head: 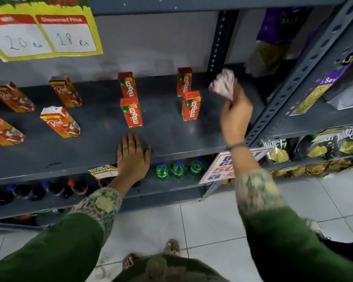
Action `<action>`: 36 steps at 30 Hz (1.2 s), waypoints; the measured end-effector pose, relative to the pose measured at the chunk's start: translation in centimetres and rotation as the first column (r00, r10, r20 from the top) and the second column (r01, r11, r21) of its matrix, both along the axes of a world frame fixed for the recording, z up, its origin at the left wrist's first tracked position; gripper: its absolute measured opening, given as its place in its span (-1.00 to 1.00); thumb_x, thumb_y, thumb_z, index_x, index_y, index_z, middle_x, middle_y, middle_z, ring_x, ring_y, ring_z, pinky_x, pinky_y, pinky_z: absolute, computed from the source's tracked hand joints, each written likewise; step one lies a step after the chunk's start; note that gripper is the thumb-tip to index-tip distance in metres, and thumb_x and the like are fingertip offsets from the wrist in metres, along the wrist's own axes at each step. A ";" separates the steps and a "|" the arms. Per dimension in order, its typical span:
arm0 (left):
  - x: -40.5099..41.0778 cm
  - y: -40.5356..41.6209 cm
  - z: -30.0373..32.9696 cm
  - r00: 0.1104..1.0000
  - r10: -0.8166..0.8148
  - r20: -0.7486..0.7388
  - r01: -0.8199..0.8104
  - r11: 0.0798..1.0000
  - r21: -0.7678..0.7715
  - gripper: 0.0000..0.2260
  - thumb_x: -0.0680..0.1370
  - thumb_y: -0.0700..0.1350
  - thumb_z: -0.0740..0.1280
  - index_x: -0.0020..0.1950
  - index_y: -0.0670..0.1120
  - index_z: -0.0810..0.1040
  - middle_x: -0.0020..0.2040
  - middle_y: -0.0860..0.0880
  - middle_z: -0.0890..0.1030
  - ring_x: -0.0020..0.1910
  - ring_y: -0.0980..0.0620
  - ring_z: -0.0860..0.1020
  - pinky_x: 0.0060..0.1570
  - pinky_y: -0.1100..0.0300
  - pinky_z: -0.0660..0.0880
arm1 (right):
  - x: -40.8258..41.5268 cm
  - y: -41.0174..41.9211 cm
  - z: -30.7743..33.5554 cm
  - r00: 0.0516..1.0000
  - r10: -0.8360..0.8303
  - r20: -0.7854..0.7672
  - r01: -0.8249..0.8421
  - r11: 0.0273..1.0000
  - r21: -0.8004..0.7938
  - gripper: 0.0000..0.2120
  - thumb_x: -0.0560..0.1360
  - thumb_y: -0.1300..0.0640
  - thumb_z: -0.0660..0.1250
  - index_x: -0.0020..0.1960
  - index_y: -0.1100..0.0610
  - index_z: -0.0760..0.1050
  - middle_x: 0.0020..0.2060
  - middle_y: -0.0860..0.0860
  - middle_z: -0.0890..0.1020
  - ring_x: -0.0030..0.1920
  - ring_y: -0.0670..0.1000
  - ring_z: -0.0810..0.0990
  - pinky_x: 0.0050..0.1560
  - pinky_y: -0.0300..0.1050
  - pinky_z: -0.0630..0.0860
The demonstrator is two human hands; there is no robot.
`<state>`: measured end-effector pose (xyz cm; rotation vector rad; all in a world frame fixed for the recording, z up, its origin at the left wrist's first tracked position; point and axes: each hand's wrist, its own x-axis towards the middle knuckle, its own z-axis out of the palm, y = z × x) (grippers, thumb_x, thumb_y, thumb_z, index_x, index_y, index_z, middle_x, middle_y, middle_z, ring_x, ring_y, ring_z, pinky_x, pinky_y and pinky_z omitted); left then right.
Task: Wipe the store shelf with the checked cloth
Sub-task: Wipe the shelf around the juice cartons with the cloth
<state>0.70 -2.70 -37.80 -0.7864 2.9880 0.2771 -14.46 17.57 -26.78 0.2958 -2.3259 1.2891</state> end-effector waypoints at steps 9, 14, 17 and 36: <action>0.1 0.2 0.2 1.000 -0.025 0.018 0.026 0.997 -0.075 -0.42 0.61 0.07 0.01 0.51 -0.21 -0.05 0.54 -0.23 -0.01 0.51 -0.20 -0.01 0.47 -0.09 -0.01 | -14.2 -1.8 -3.1 0.853 -0.034 0.521 -0.368 0.668 0.647 -0.62 0.58 0.27 0.12 0.38 0.25 0.36 0.35 0.28 0.45 0.35 0.26 0.44 0.38 0.10 0.37; -0.2 0.1 0.4 1.000 -0.007 0.026 0.007 1.000 -0.006 -0.44 0.61 0.07 -0.01 0.52 -0.17 -0.09 0.55 -0.19 -0.08 0.52 -0.17 -0.09 0.49 -0.08 -0.07 | -11.4 -0.4 -6.4 0.862 0.058 0.504 -0.403 0.679 0.613 -0.49 0.53 0.30 0.12 0.47 0.06 0.25 0.46 0.18 0.31 0.43 0.23 0.32 0.47 0.09 0.25; -0.2 0.0 0.5 0.999 -0.010 0.054 0.010 1.000 0.004 -0.44 0.61 0.07 -0.04 0.52 -0.16 -0.12 0.55 -0.18 -0.12 0.52 -0.16 -0.12 0.49 -0.07 -0.09 | -7.9 0.1 -6.7 0.889 -0.054 0.455 -0.311 0.657 0.686 -0.50 0.50 0.31 0.11 0.42 0.08 0.31 0.39 0.19 0.41 0.39 0.26 0.34 0.39 0.18 0.33; -0.1 0.2 0.8 0.999 -0.002 0.051 0.001 1.000 0.031 -0.44 0.61 0.08 -0.07 0.52 -0.16 -0.12 0.55 -0.18 -0.11 0.52 -0.15 -0.12 0.50 -0.06 -0.13 | 3.3 -0.5 -7.7 0.872 -0.144 0.468 -0.177 0.798 0.576 -0.59 0.52 0.18 0.21 0.36 0.20 0.38 0.45 0.26 0.25 0.28 0.26 0.48 0.19 0.08 0.53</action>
